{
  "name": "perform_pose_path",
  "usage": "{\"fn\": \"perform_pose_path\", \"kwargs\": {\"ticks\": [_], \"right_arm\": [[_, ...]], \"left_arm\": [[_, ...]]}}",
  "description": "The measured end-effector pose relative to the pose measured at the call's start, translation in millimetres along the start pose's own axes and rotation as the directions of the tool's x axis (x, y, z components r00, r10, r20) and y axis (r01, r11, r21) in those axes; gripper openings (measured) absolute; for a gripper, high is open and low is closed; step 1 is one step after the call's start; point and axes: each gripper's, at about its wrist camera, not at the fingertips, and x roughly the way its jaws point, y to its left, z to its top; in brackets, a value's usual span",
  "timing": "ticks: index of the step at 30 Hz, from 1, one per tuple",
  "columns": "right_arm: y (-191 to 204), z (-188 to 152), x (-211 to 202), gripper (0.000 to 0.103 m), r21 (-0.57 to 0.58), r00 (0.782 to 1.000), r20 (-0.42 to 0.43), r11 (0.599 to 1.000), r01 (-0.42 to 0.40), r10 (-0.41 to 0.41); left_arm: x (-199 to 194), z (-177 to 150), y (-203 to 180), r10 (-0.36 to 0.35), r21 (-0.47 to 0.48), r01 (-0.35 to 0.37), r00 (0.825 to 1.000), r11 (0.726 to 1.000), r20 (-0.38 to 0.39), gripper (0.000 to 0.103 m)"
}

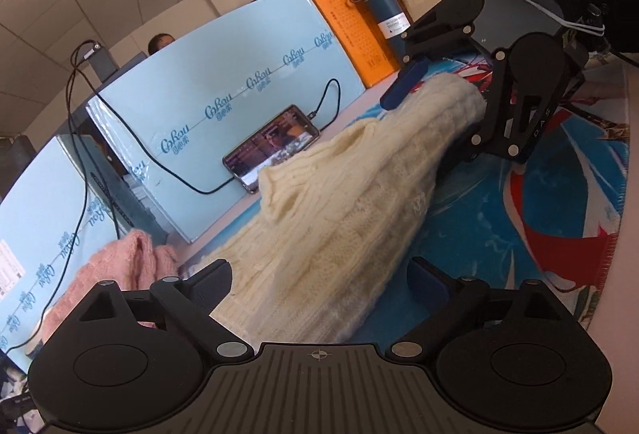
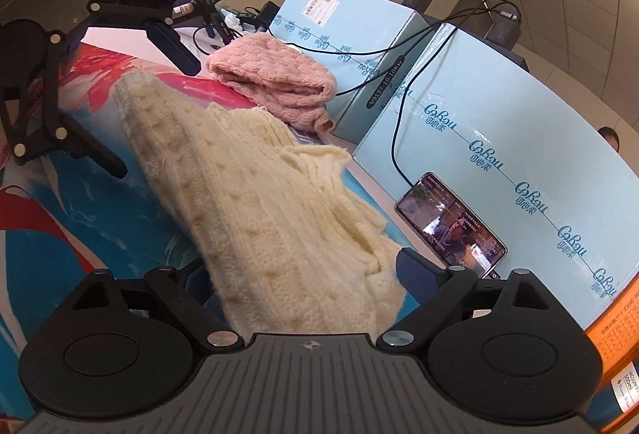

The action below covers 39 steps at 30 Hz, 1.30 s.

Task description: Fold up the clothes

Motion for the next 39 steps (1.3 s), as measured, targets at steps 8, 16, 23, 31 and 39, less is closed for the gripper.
{"fn": "perform_pose_path", "kwargs": {"ticks": [8,16,23,31,39], "right_arm": [[-22,-1,-15,0.031,0.210,0.985,-0.012,0.964,-0.163,0.169],[-32,18,-73,0.027,0.305,0.909,0.102,0.857,-0.414,0.403],[-88,19,-18,0.027,0.590,0.903,0.238,0.685,-0.428,0.359],[-98,25,32,0.032,0.683,0.960,0.184,0.676,-0.278,0.209],[-90,25,79,0.035,0.719,0.973,0.121,0.658,-0.224,0.199]], "left_arm": [[-18,-5,17,-0.148,-0.111,0.149,0.989,0.983,0.022,0.029],[-76,-9,36,-0.315,-0.239,0.368,0.920,0.899,0.233,0.028],[-30,-28,100,-0.166,-0.536,0.326,0.931,0.778,0.324,0.033],[-4,-33,106,-0.046,-0.645,0.157,0.982,0.748,0.185,0.037],[-13,-30,95,0.139,-0.645,-0.087,0.990,0.759,0.030,0.089]]}}
